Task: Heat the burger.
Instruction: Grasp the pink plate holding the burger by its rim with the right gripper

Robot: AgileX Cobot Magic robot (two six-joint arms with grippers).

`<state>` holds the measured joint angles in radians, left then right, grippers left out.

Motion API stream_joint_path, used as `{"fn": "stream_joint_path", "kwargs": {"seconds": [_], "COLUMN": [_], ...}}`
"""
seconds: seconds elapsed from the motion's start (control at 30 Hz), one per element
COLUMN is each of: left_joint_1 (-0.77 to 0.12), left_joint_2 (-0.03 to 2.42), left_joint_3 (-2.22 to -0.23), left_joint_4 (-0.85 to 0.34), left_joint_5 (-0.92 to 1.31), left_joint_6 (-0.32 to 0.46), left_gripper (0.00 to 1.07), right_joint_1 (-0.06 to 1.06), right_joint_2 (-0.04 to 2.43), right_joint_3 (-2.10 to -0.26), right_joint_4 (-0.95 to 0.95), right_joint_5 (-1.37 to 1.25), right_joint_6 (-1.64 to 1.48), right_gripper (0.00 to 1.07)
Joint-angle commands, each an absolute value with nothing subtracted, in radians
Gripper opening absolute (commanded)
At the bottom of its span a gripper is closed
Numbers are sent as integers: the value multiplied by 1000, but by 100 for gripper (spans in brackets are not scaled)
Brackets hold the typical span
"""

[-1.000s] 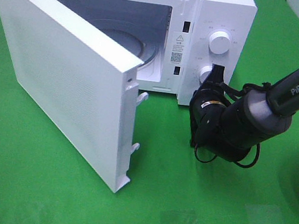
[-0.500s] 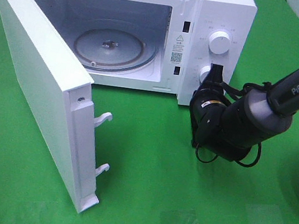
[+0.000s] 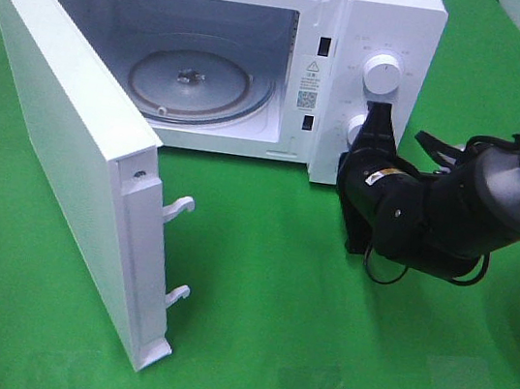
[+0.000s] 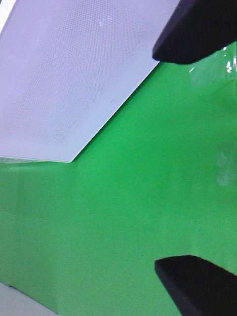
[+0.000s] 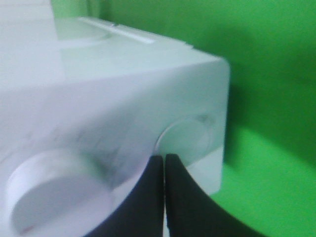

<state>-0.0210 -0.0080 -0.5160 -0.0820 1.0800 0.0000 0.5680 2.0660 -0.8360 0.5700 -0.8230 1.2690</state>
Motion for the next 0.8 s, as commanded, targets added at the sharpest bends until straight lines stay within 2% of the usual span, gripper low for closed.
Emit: {"fn": "stream_joint_path", "kwargs": {"seconds": [0.03, 0.13, 0.5, 0.63, 0.8], "left_joint_1": [-28, -28, -28, -28, -28], "left_joint_2": [-21, -21, -21, -21, -21], "left_joint_3": [-515, -515, -515, -515, -515], "left_joint_4": [-87, -87, -87, -87, -87], "left_joint_5": [1065, 1065, 1065, 1065, 1065], "left_joint_6": [0, 0, 0, 0, 0], "left_gripper": [100, 100, 100, 100, 100], "right_joint_1": [574, 574, 570, 570, 570], "right_joint_2": [2007, 1978, 1773, 1657, 1596], "right_joint_3": [-796, -768, -662, -660, -660], "right_joint_4": [507, 506, 475, 475, 473], "right_joint_5": [-810, -790, -545, -349, -231], "right_joint_6": [1269, 1253, 840, 480, 285], "right_gripper": [0, 0, 1, 2, 3]}}
